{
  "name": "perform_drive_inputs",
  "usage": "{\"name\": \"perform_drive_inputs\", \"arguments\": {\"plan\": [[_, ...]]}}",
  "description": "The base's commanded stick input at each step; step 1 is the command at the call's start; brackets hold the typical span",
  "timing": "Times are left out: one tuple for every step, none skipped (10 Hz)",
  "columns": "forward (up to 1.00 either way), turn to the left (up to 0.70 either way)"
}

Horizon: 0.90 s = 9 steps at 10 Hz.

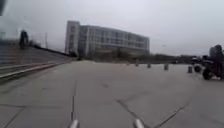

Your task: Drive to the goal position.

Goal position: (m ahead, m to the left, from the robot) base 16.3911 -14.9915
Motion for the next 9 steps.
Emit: {"name": "perform_drive_inputs", "arguments": {"plan": [[0.85, -0.34], [0.85, -0.34], [0.85, -0.34], [0.85, -0.3], [0.85, -0.21], [0.85, 0.0], [0.85, 0.0], [0.85, 0.0], [0.85, 0.0]]}}
